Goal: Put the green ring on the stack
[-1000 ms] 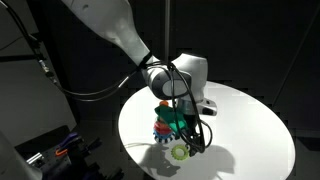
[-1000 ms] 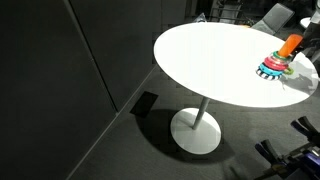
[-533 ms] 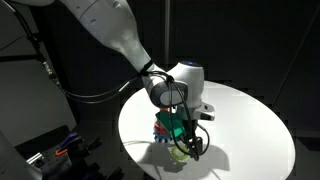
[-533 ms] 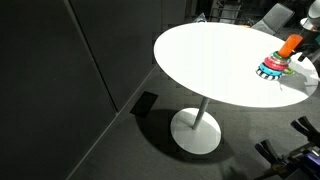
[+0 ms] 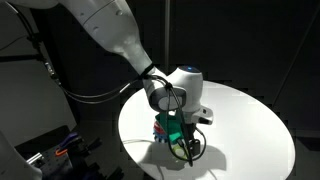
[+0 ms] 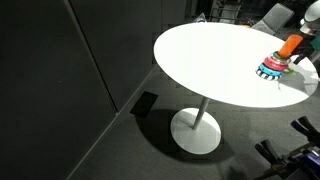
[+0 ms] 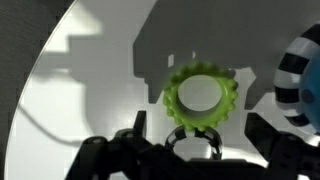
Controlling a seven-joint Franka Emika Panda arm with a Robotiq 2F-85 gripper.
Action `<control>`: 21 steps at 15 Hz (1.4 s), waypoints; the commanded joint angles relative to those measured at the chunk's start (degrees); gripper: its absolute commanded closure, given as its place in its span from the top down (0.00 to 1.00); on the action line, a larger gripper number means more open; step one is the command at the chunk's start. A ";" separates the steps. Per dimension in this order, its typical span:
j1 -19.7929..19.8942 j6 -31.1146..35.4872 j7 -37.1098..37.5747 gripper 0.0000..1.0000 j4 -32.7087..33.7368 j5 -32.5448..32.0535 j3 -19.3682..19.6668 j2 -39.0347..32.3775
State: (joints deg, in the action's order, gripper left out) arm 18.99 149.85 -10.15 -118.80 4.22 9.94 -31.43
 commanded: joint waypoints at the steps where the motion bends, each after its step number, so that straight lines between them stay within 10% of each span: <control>1: 1.64 1.40 -0.66 1.00 -0.39 1.89 -1.92 -0.01; 20: 0.26 0.86 1.13 1.00 -0.61 0.19 -0.20 -1.18; 21: 0.20 1.02 1.31 0.75 -0.61 0.16 -0.08 -1.31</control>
State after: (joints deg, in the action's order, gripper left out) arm 19.43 149.96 -10.15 -119.07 5.22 9.31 -32.73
